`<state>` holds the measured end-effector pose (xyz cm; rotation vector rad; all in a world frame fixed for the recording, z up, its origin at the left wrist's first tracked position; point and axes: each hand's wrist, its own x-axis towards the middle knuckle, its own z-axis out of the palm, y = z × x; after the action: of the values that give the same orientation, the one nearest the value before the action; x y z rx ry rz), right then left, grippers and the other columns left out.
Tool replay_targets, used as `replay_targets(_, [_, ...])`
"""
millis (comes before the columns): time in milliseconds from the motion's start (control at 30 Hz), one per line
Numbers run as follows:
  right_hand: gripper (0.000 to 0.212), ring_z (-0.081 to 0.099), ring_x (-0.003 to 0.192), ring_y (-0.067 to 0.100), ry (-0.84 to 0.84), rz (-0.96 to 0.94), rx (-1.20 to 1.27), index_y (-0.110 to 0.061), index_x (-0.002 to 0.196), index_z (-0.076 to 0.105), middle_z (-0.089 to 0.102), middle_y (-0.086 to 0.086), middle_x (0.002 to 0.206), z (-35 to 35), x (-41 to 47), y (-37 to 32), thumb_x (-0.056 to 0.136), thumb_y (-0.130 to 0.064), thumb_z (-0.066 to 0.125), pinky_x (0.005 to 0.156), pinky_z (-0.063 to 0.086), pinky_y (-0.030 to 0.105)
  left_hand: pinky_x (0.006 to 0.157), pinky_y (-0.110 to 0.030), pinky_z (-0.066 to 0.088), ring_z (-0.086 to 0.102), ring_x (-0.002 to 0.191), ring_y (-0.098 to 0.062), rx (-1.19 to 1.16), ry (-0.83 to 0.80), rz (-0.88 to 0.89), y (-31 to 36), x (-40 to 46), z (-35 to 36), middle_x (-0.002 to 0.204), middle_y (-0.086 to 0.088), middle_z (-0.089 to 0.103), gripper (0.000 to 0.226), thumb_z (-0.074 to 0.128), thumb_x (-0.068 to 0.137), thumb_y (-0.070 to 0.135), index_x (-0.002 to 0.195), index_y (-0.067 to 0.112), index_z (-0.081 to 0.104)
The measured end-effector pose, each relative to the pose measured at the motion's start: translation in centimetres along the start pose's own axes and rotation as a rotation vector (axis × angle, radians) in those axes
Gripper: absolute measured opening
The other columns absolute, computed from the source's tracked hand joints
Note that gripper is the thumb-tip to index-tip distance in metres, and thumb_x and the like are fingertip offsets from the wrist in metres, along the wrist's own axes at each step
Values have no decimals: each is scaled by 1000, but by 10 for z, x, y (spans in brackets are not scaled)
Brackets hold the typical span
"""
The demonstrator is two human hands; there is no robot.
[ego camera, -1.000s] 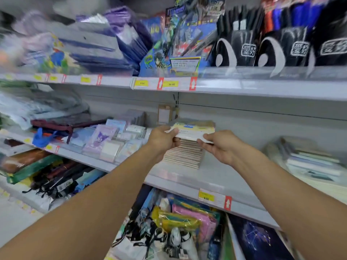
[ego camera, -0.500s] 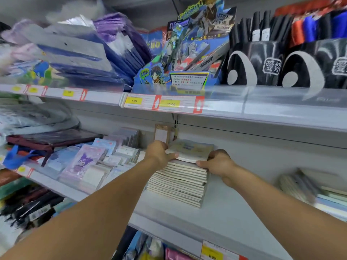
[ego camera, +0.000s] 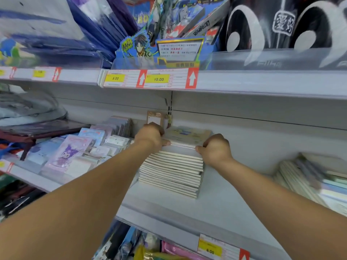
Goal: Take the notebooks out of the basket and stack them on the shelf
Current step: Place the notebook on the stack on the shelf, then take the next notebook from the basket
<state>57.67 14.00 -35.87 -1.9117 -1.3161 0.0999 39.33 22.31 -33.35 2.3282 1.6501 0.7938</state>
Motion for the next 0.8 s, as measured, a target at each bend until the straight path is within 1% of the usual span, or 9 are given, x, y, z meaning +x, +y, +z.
replay_targets(200, [30,67,97,28,60,36,95,-1,103,71,72,12,106,2,-2,4,85,-24,74,75,51,24,85,-35,55,65,95,-28,-110,152,-46,2,-11,10,102,-10,71,42,82,75,39,101,7,71])
replay_targets(300, [22,67,99,29,52,70,177,-2,98,72,72,11,105,1,-7,3,85,-19,74,82,55,29,87,-34,53,64,101,-30,-116,164,-74,6,-14,15,107,-10,67,38,78,81,31,108,6,68])
replay_targets(367, [20,67,100,28,29,152,284,-2,98,72,71,10,105,-3,-11,1,83,-16,75,88,56,34,89,-34,52,62,103,-31,-92,92,-72,5,-13,15,110,-11,65,29,71,86,22,109,6,66])
replay_targets(433, [19,66,96,26,-33,216,390,-3,100,70,70,9,104,-7,-14,1,84,-13,75,85,55,32,89,-36,52,60,104,-32,-50,-4,-61,3,-12,8,110,-13,64,17,60,88,10,103,4,61])
replay_targets(567, [4,57,91,25,-119,190,398,-13,97,62,60,6,95,-22,-34,-7,93,-13,65,78,49,33,91,-35,48,54,112,-34,-68,-147,-42,10,-25,-4,124,-17,56,28,53,93,11,119,1,51])
replay_targets(600, [8,58,92,26,-75,140,348,-12,101,64,60,7,95,-25,-43,-8,94,-15,63,80,50,35,91,-34,46,53,116,-33,-152,-81,-4,12,-39,-4,127,-16,54,35,54,94,13,127,2,48])
replay_targets(667, [23,61,84,22,141,-15,310,-11,115,63,62,4,86,-27,-79,-5,94,-19,61,77,50,31,91,-37,49,57,111,-25,-431,306,120,12,-87,8,123,-7,58,38,55,95,14,132,9,48])
replay_targets(733, [15,56,67,15,336,-211,401,-12,105,65,59,0,69,-15,-149,11,95,-21,60,66,46,27,74,-32,51,60,88,-14,-670,647,155,0,-158,43,100,5,63,21,55,95,13,115,18,56])
replay_targets(800, [16,53,57,12,278,-240,496,-12,87,64,57,-3,64,18,-238,42,97,-23,58,58,42,25,63,-21,45,56,71,-7,-801,617,27,-24,-240,98,81,6,60,8,58,95,12,100,17,56])
